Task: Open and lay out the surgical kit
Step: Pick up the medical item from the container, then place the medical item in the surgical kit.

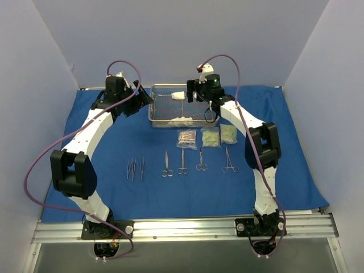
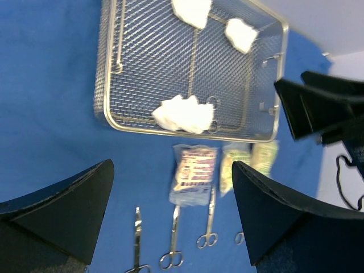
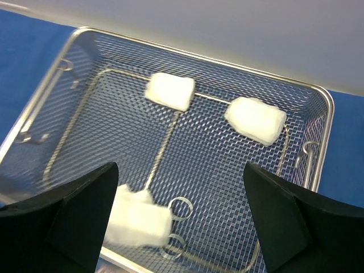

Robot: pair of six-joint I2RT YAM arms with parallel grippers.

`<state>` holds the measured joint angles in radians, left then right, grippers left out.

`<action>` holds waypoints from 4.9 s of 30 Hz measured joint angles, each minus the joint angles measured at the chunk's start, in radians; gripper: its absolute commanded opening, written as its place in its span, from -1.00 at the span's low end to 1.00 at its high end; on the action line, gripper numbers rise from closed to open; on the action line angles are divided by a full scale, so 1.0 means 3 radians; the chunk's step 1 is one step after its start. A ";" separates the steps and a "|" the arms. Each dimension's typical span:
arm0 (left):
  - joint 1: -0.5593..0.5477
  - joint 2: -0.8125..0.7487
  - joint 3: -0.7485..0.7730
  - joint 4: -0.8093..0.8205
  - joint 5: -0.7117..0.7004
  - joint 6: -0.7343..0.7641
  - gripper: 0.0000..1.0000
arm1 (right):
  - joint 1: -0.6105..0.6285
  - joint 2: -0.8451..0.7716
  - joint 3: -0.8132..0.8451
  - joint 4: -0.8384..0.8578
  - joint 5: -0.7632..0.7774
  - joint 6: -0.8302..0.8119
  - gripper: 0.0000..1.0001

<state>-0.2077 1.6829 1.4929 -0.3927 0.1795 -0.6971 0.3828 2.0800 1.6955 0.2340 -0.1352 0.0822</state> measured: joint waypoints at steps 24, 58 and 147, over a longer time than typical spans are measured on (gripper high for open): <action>0.0010 0.0790 0.0498 -0.0426 0.0027 0.0196 0.87 | -0.0142 0.2099 0.2158 -0.0435 0.0448 -0.0776 0.03; -0.0084 0.0389 -0.0055 0.0009 0.0670 -0.0193 0.87 | 0.0022 0.0429 -0.0168 0.0596 0.0103 -0.0679 -1.00; -0.0217 -0.1250 -0.1968 -0.0408 -0.0142 -0.0355 0.87 | 0.0605 0.0261 -0.1616 0.1302 -0.0771 0.2129 -1.00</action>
<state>-0.2729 1.3079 0.9024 -0.5152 0.1368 -0.8036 0.5644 2.1582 1.2106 0.6247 -0.3664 0.7208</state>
